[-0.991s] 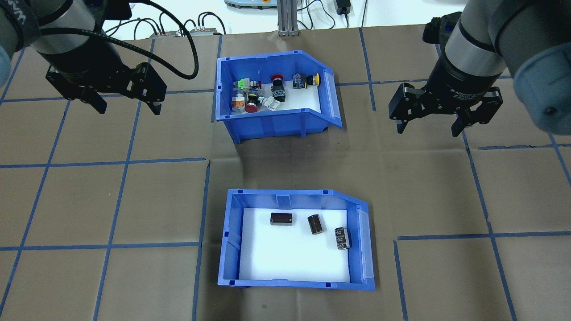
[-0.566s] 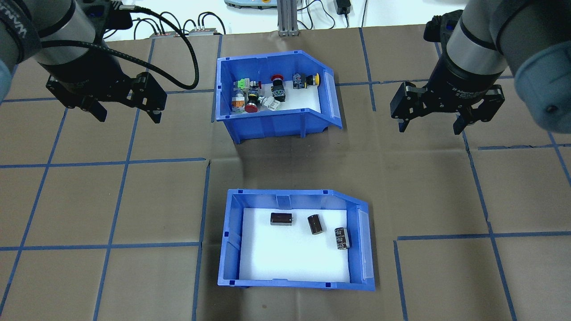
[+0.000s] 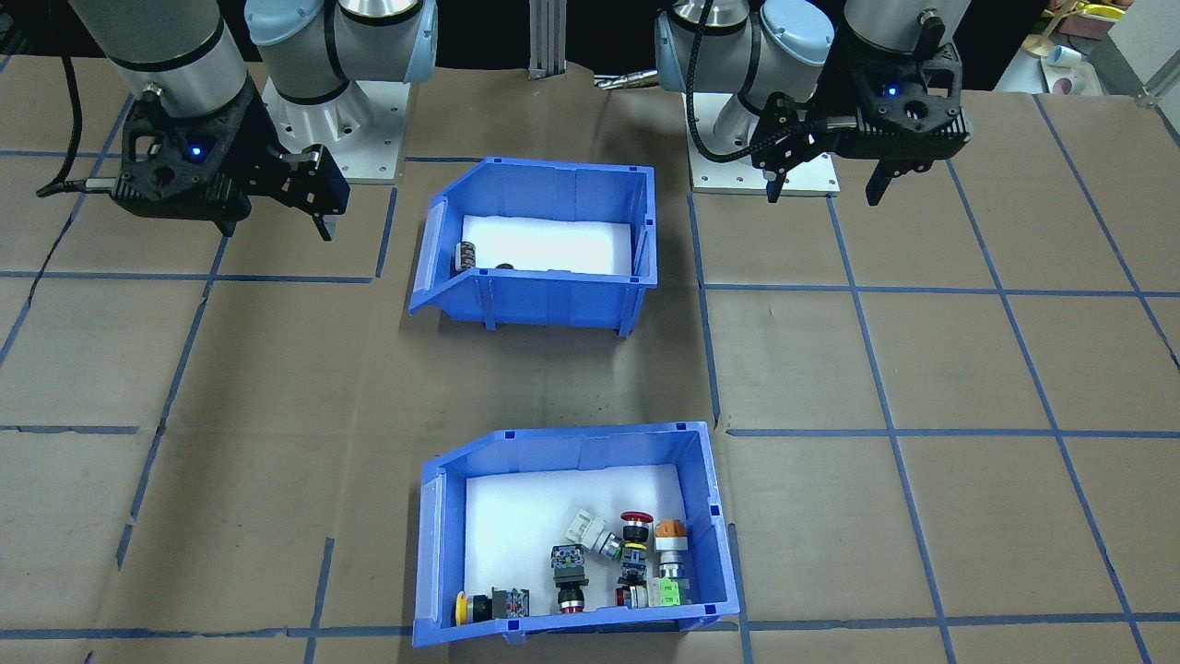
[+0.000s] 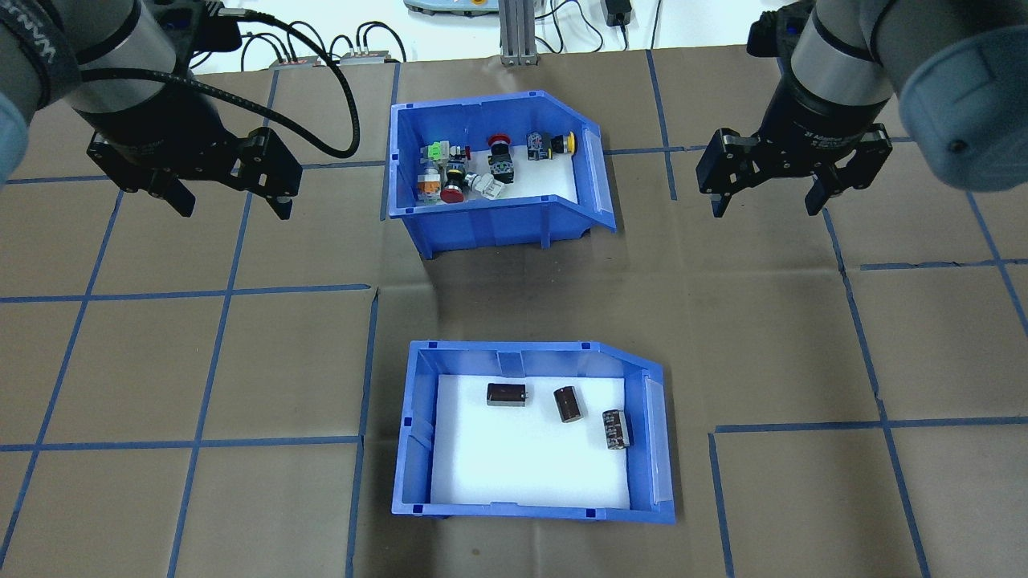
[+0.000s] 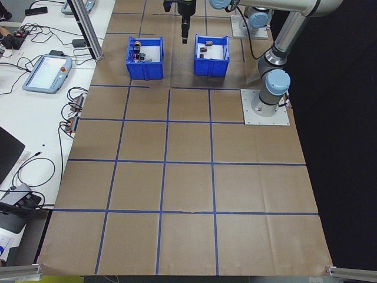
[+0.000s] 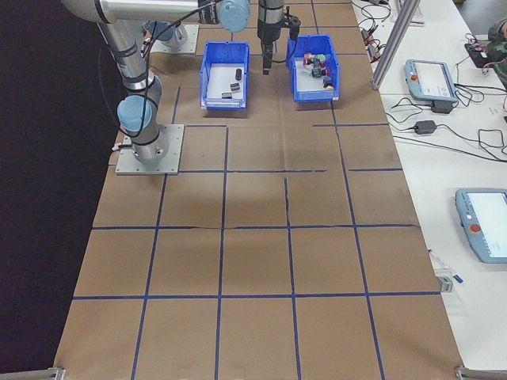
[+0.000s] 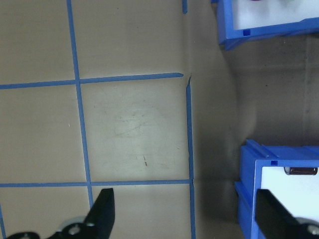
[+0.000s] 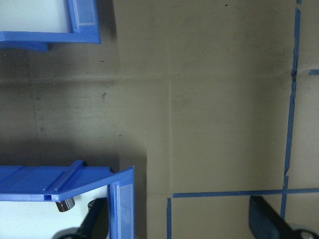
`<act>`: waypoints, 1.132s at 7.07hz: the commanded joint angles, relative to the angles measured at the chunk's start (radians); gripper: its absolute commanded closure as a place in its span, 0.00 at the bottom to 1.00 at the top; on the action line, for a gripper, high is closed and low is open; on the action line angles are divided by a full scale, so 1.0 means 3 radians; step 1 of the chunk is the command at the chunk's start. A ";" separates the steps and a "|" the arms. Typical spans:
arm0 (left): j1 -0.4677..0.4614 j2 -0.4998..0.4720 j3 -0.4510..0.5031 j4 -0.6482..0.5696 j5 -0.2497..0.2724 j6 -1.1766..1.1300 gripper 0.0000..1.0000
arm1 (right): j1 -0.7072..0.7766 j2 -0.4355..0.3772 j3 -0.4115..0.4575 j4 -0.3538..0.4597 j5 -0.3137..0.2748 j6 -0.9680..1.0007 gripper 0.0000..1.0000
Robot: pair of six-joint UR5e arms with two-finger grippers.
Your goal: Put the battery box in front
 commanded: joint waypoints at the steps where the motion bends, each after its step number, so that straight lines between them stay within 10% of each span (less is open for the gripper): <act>1: 0.0027 -0.0052 -0.0019 0.0108 0.0002 0.0008 0.01 | 0.0027 0.0319 -0.0292 0.0003 0.0027 -0.0576 0.00; 4: -0.0018 -0.0190 -0.0075 0.0303 -0.0013 -0.0134 0.01 | 0.0185 0.0698 -0.0609 -0.0124 0.0017 -0.1985 0.00; 8: -0.0666 0.0233 -0.0784 0.0390 -0.0177 -0.2999 0.02 | 0.0721 0.1199 -0.0993 -0.0242 -0.0024 -0.3633 0.00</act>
